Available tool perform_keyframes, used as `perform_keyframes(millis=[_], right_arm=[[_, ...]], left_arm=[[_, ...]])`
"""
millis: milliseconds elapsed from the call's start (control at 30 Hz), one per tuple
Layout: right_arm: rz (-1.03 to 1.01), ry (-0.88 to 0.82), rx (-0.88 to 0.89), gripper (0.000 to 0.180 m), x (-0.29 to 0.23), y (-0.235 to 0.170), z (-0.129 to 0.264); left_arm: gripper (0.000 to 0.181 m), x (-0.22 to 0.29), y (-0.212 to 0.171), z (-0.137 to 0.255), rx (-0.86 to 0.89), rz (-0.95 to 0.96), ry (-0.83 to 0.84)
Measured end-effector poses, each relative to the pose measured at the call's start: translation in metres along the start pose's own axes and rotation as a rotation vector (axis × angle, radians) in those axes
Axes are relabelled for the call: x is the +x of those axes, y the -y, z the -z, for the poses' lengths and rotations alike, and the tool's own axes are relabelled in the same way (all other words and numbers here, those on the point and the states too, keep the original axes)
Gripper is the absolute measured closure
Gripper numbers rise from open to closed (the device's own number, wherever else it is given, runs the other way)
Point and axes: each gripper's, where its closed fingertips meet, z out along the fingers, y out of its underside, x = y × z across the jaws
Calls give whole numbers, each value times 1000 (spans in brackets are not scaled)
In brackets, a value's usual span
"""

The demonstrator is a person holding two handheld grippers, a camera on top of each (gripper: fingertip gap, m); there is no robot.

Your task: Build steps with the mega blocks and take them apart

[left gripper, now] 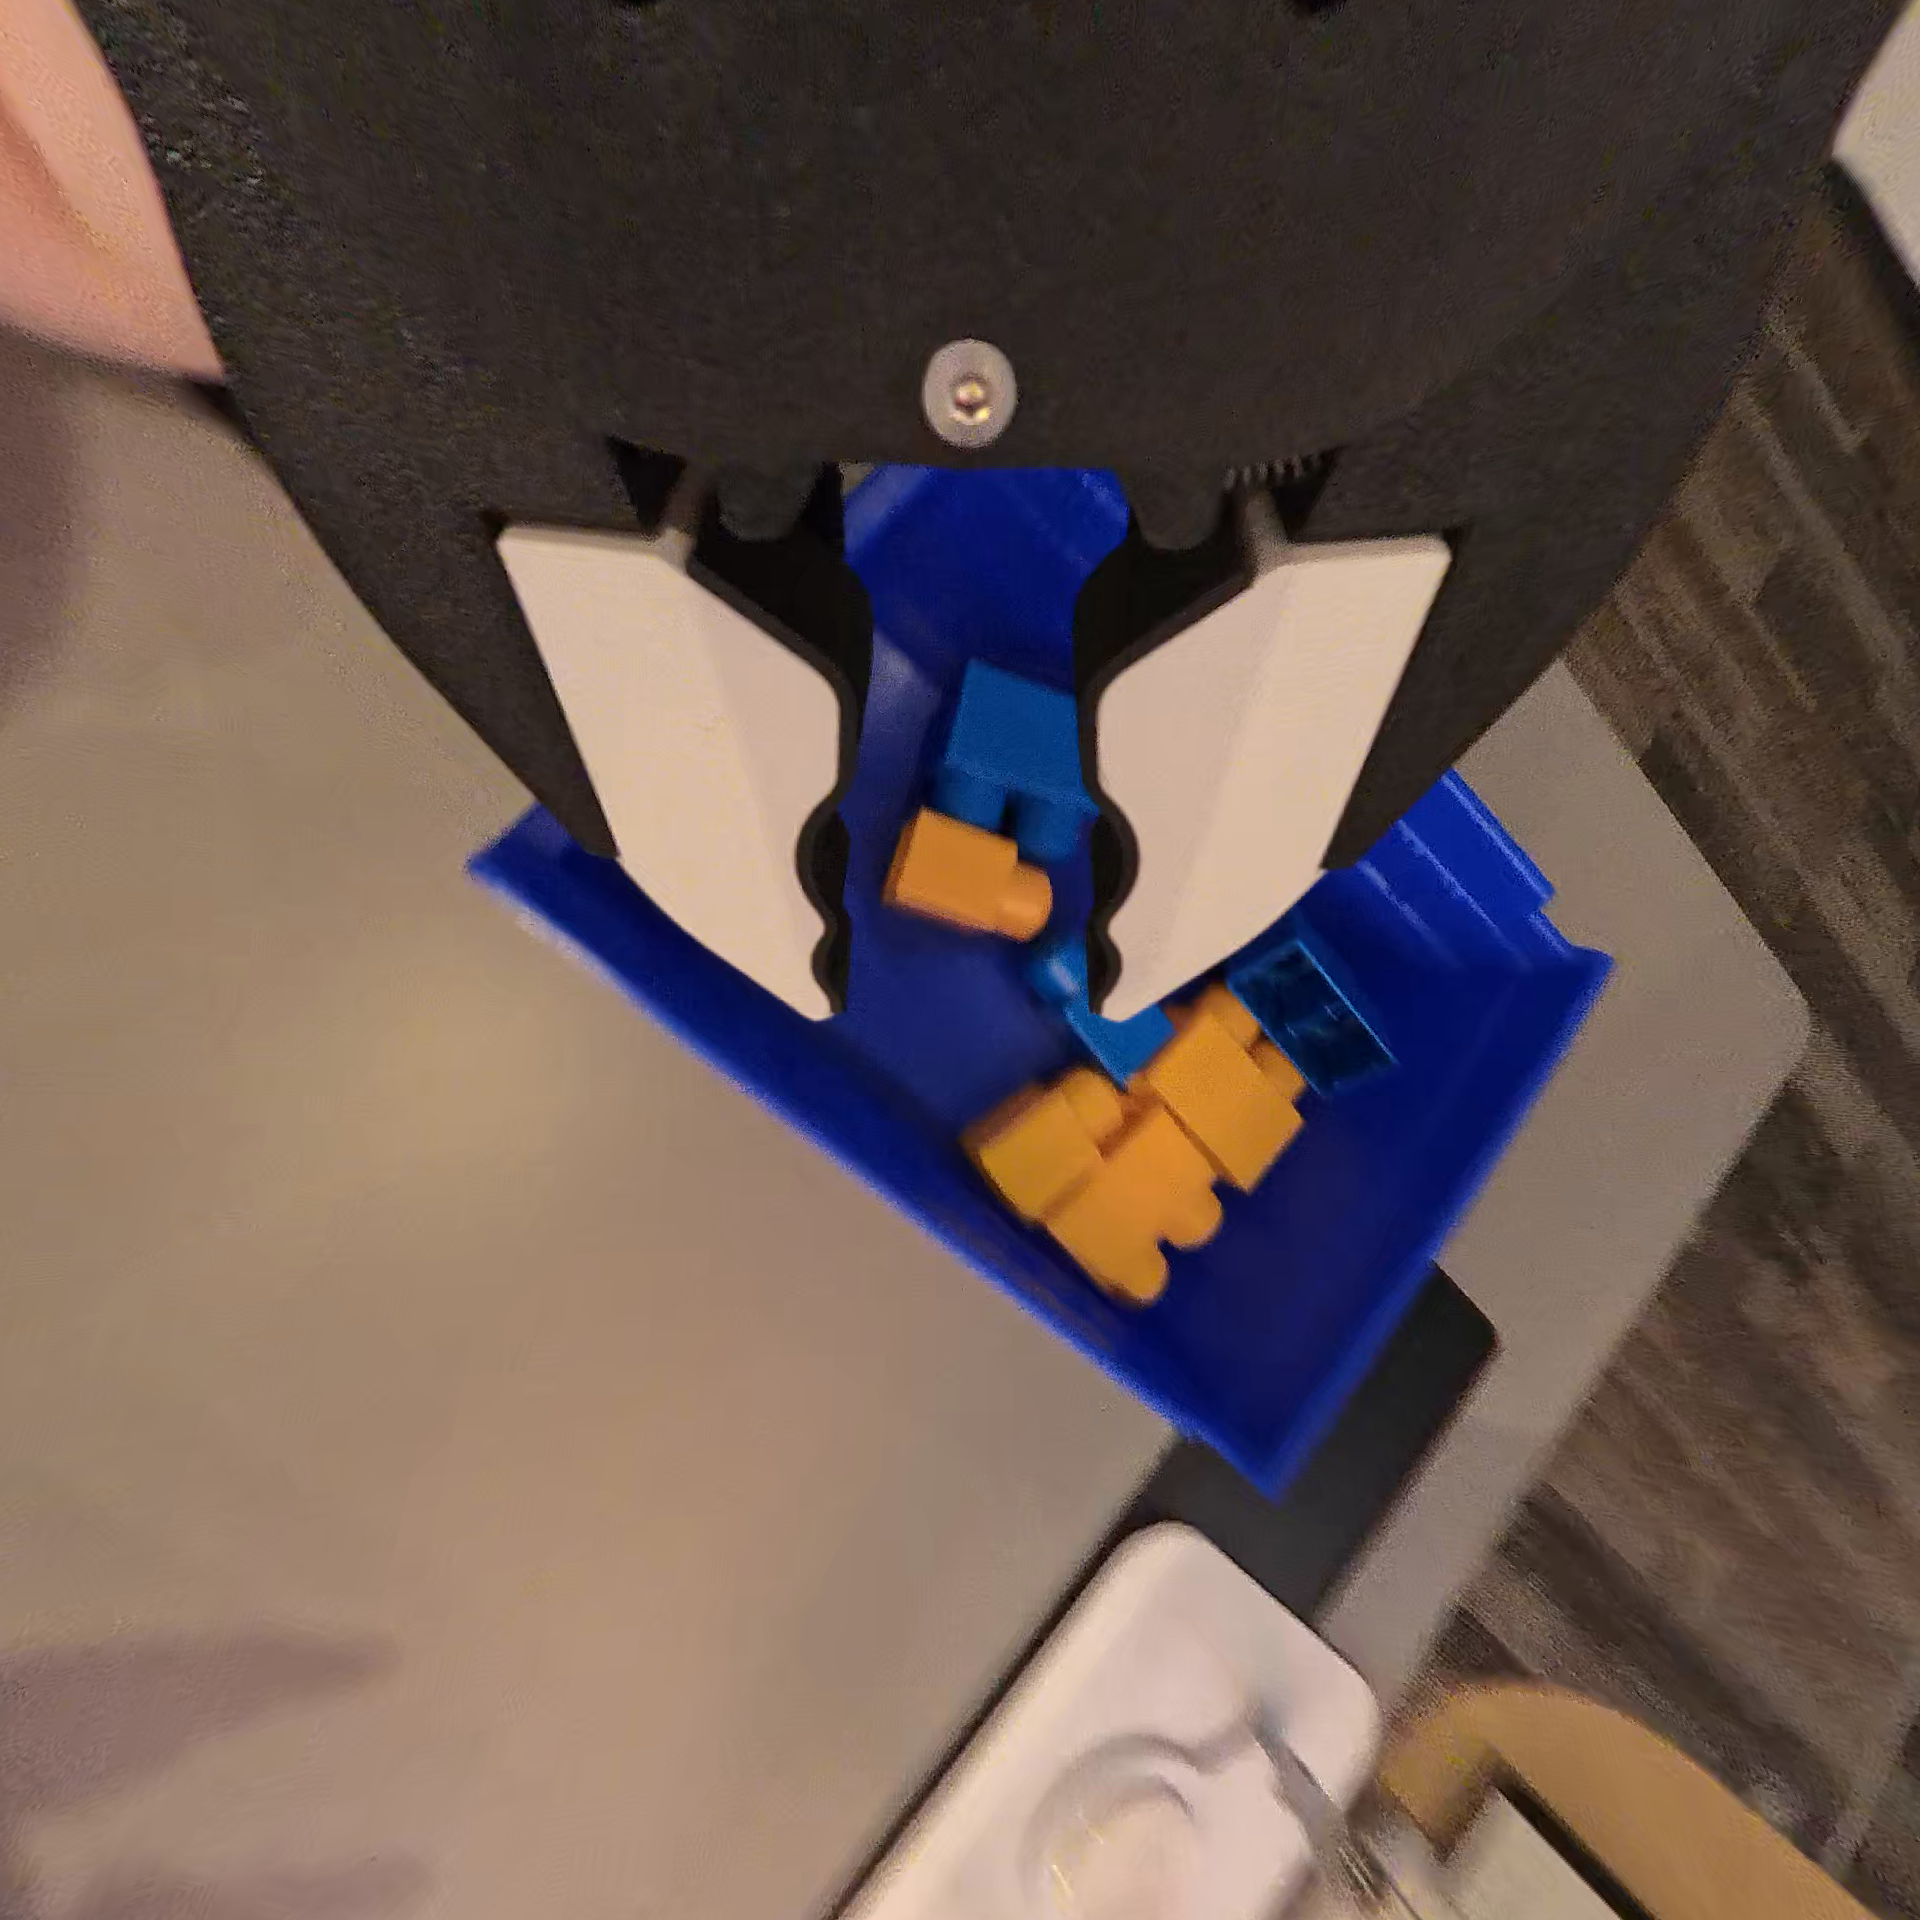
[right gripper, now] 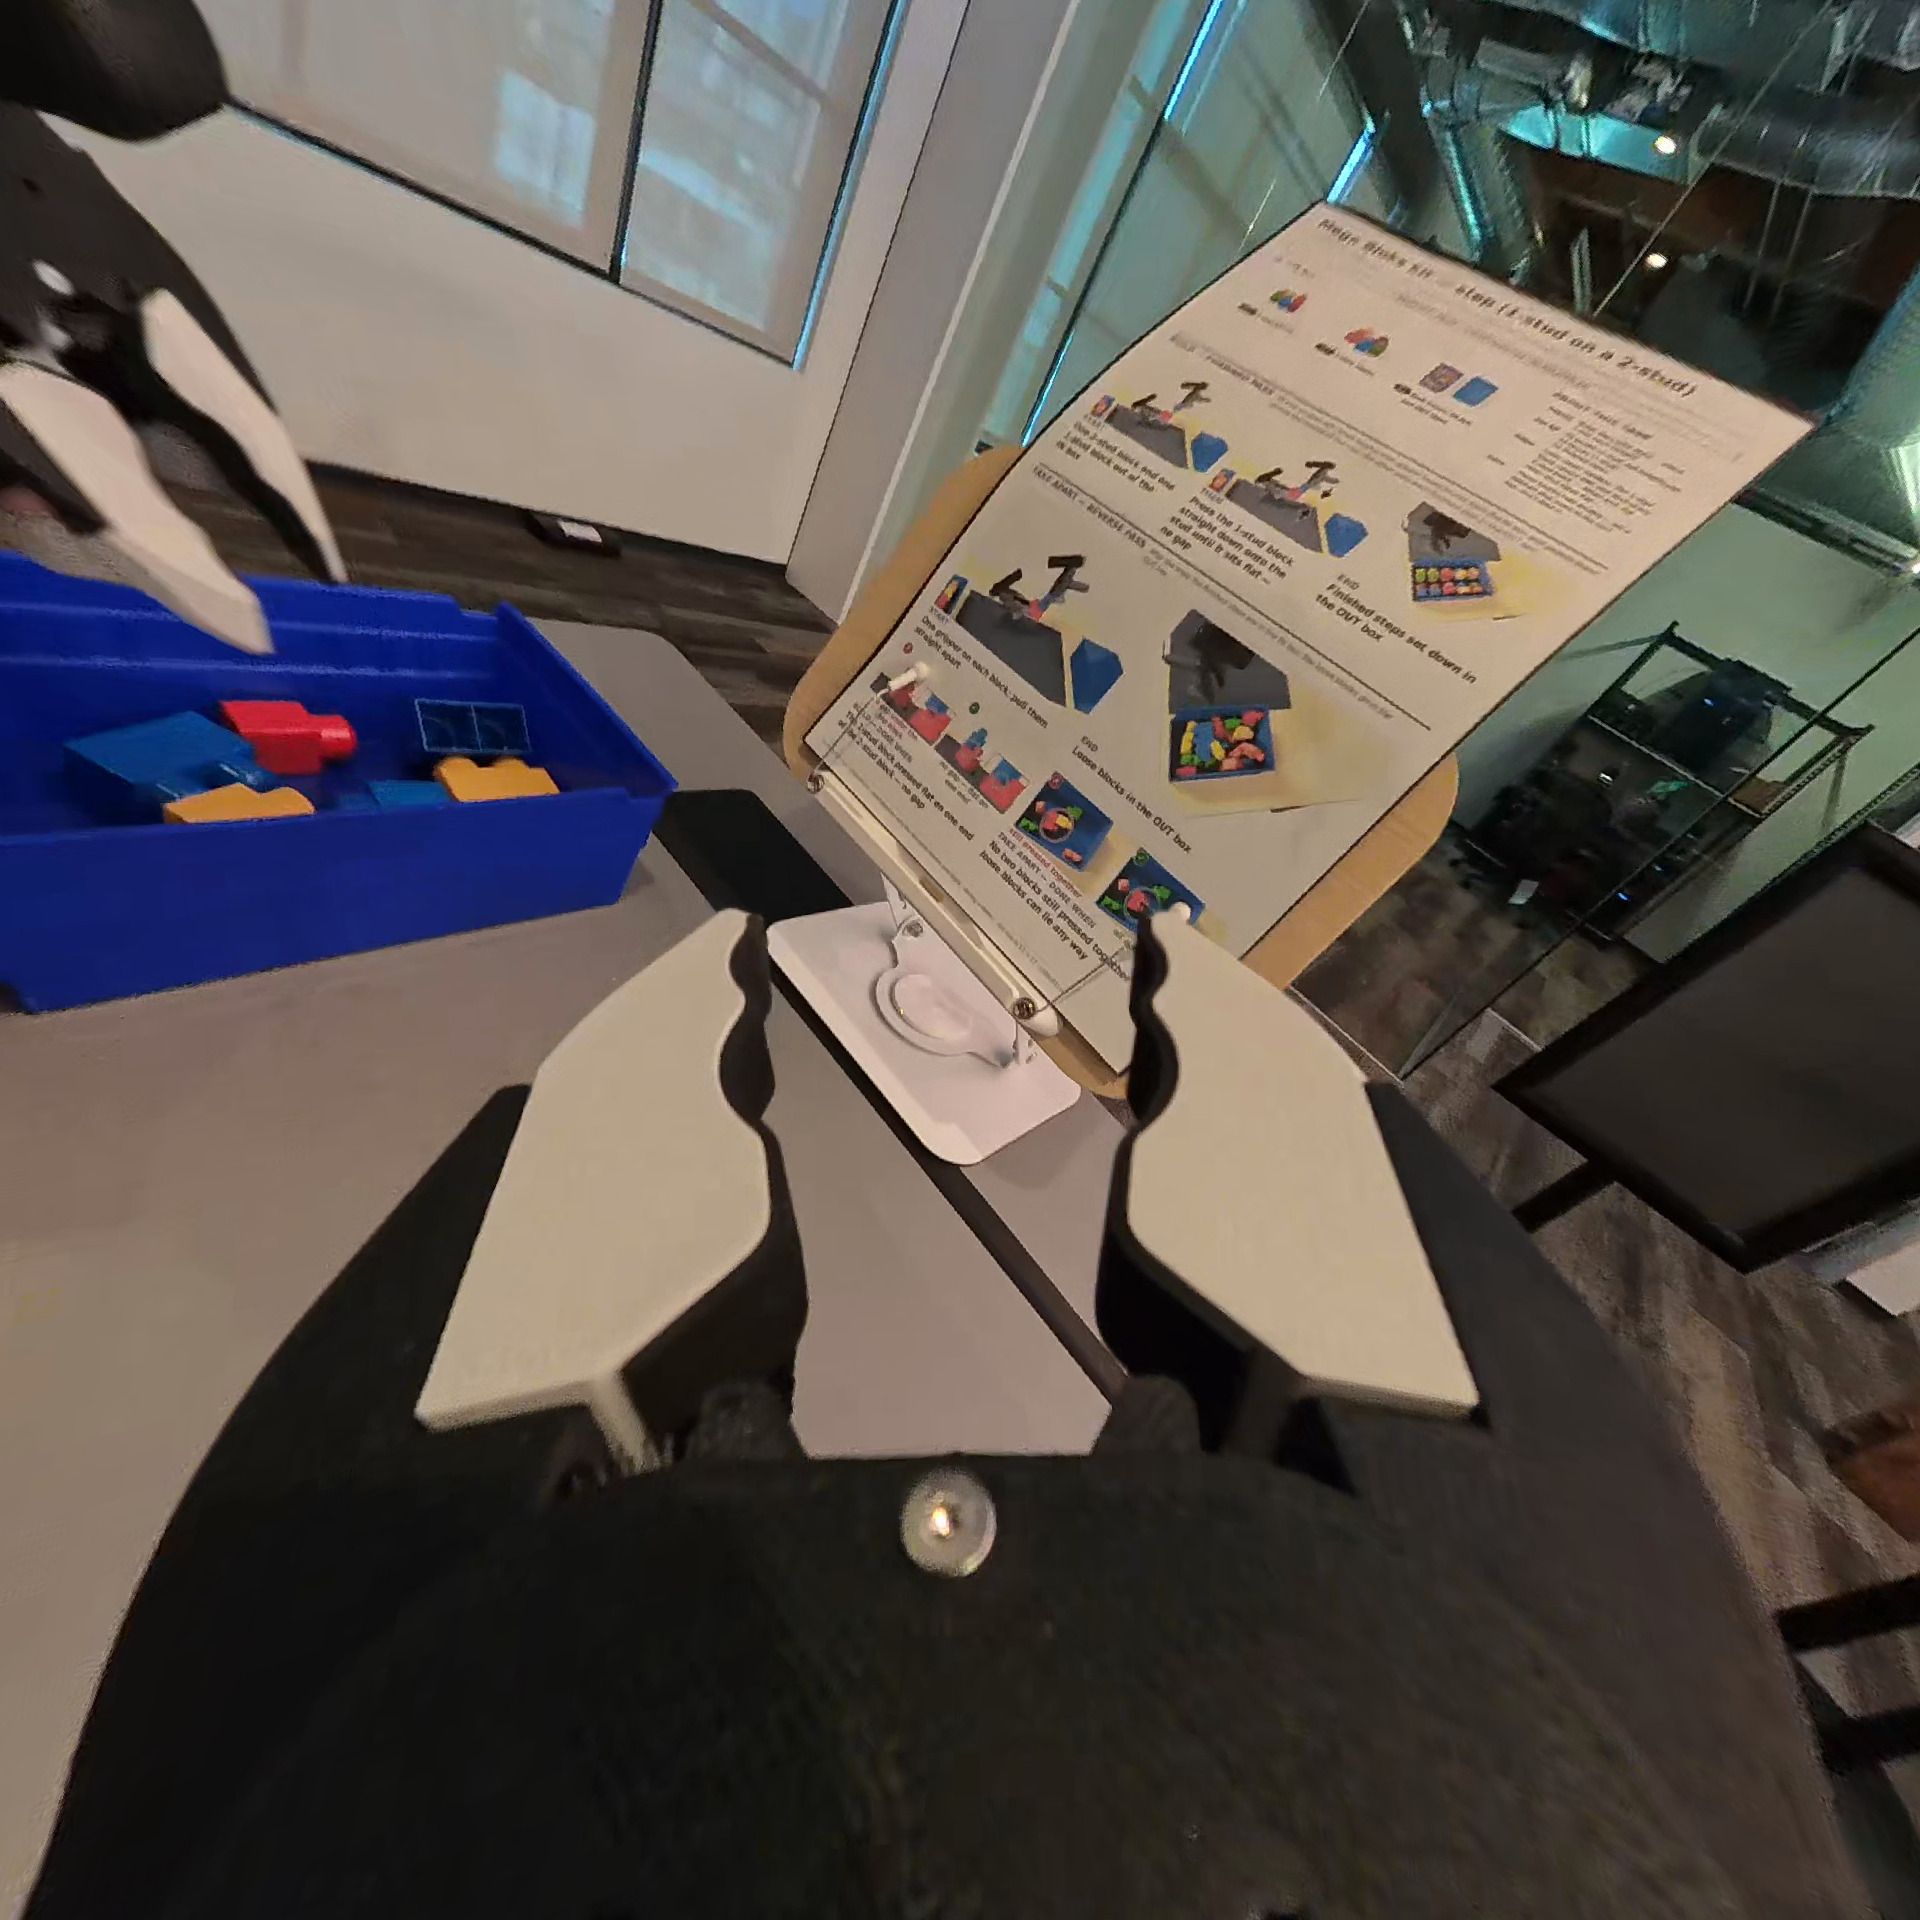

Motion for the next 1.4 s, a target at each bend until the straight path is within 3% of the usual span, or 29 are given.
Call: perform_keyframes(millis=[200, 400, 633, 767, 900, 1033, 1133, 1200, 1300, 1400], right_arm=[[22, 32, -66, 112, -6, -15, -7], [58, 69, -136, 112, -13, -29, -11], [71, 122, -172, 112, -20, -35, -11], [89, 128, -193, 112, -21, -40, -13], [105, 129, -202, 112, -21, -39, -10], [99, 109, -182, 112, -14, -31, -2], [101, 79, -182, 112, -4, -27, 7], [101, 53, -190, 112, 5, -25, 17], [85, 1, -209, 112, 24, -23, 39], [40, -39, -227, 112, 42, -23, 63]], left_arm=[[121, -9, -53, -35, -172, -33, -32], [116, -6, -102, -81, -398, 15, -144], [109, -3, -112, -104, -417, 10, -199], [115, -3, -119, -116, -449, -34, -195], [115, -1, -122, -110, -453, -36, -216], [115, -17, -89, -75, -283, -3, -111], [116, -13, -15, -36, 0, 0, -26], [116, 16, 41, -17, 163, 30, -66], [116, 98, 99, -24, 193, 64, -283], [116, 160, 124, -71, 44, -6, -298]])
